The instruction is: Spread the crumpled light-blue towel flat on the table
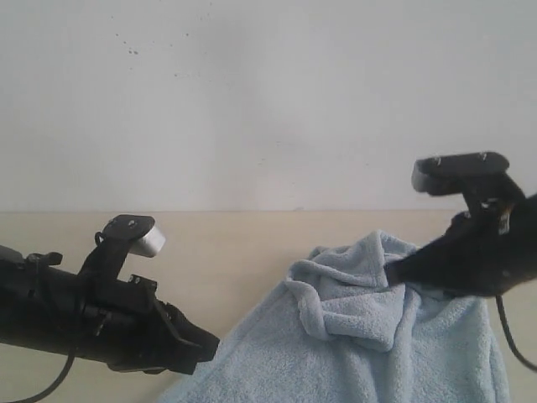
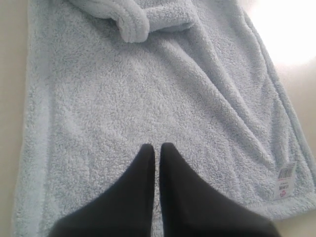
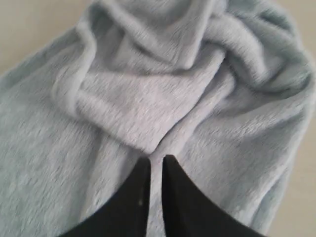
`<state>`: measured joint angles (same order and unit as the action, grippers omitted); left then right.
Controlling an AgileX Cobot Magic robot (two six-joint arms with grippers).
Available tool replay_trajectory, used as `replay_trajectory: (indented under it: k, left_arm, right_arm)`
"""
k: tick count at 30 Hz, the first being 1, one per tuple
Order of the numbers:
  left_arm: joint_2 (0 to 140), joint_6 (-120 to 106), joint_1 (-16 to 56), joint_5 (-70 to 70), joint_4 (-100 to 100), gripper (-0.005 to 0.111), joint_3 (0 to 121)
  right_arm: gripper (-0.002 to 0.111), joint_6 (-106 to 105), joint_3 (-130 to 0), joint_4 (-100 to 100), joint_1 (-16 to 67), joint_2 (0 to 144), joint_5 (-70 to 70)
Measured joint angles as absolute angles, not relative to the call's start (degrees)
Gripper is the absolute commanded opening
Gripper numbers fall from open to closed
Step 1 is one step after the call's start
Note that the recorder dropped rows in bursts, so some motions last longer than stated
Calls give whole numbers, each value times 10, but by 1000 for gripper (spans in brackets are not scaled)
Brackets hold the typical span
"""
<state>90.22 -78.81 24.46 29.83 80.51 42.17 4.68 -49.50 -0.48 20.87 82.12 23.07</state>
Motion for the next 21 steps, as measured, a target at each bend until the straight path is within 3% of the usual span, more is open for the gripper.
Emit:
replay_trajectory:
  k: [2,4,12,21]
  left_arm:
    - [902,-789,245,300,806,4,423]
    - [902,-790,245,302,808,4,423]
    - [902,-790,245,305,808,4,423]
    - [902,-790,245,304,808,4,423]
  right_arm:
    - [48,44,-538,0,188,853,244]
    - [58,39,-581,15,177,888,255]
    - [57,-4,-701,153,176,1044,273]
    - [57,-14,-788,171,176,1146,284]
